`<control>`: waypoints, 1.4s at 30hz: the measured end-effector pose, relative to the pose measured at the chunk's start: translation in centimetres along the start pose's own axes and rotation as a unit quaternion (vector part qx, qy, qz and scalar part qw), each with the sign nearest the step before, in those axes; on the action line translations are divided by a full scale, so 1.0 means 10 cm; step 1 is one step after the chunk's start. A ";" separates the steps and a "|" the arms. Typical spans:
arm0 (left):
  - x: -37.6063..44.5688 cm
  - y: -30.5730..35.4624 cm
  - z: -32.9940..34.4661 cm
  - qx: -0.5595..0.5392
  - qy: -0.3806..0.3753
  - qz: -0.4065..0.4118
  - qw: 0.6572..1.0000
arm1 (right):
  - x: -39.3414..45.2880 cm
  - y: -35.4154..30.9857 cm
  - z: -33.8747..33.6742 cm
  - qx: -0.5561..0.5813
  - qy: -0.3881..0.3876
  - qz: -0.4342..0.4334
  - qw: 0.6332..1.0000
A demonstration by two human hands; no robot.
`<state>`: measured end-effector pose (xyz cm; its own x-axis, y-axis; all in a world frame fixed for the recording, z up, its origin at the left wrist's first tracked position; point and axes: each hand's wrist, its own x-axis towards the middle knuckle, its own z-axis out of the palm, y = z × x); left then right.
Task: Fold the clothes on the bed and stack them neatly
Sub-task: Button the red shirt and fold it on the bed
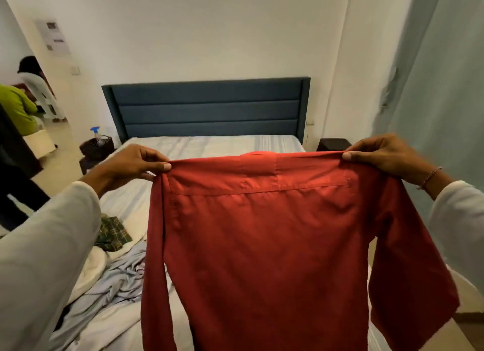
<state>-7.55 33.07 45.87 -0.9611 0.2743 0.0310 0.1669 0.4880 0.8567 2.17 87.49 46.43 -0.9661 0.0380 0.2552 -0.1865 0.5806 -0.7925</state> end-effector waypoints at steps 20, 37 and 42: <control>3.10 -4.17 2.80 0.077 0.042 -0.141 0.986 | 1.67 4.63 2.71 -0.164 -0.037 0.184 0.969; 3.47 -4.38 3.28 0.160 0.121 -0.121 0.972 | 2.08 5.06 3.28 -0.261 0.100 0.193 0.941; 3.09 -4.30 3.35 0.158 0.061 -0.120 0.978 | 1.72 4.99 3.37 -0.325 0.023 0.133 0.936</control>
<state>-37.09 48.34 -7.22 -0.9969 0.0287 -0.0739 -0.0258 0.7635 0.6453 -29.76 89.69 -7.35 -0.9515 0.2775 0.1325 0.2216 0.9175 -0.3302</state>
